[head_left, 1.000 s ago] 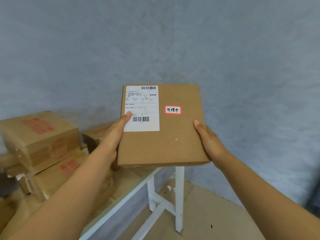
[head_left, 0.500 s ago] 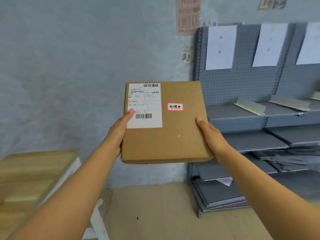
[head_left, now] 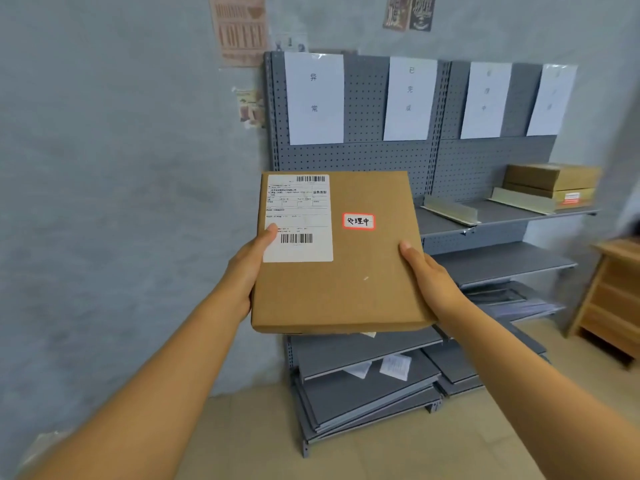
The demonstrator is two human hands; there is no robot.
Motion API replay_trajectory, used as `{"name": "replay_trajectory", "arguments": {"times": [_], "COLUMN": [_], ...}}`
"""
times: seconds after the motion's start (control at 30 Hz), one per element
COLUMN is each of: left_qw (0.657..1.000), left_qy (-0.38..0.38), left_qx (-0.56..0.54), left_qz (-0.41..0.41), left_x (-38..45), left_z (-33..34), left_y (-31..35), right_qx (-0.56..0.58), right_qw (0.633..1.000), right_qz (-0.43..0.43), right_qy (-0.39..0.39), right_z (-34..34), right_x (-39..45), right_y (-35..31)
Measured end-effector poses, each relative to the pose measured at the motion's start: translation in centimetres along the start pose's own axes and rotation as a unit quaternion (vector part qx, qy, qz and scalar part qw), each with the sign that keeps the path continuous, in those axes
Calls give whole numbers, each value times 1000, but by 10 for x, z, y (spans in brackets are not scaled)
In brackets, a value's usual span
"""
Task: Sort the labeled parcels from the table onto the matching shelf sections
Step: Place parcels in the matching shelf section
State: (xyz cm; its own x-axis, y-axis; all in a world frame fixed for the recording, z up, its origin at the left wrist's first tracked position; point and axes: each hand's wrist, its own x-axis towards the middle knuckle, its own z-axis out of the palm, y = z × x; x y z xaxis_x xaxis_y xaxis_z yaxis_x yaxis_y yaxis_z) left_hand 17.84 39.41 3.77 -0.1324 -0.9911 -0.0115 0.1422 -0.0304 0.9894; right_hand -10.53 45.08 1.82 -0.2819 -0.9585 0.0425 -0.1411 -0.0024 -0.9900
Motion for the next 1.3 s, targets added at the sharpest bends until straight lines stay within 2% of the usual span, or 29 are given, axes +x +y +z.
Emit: {"name": "replay_trajectory", "arguments": {"times": [0.53, 0.8, 0.97, 1.3], "left_qw": [999, 1000, 1000, 999], "left_qy": [-34, -24, -23, 30], "left_qx": [-14, -2, -12, -36], "left_qz": [-6, -1, 5, 5], "left_x": [220, 309, 351, 397], "left_z": [155, 243, 313, 478], "left_y": [-11, -15, -32, -58], "right_qx": [0, 9, -5, -34], "right_qw": [1000, 999, 1000, 998], "right_qz": [-4, -13, -25, -31], "right_qy": [30, 28, 5, -48], "right_z": [-119, -191, -256, -408], "right_x": [220, 321, 382, 495], "right_y": [14, 23, 38, 53]}}
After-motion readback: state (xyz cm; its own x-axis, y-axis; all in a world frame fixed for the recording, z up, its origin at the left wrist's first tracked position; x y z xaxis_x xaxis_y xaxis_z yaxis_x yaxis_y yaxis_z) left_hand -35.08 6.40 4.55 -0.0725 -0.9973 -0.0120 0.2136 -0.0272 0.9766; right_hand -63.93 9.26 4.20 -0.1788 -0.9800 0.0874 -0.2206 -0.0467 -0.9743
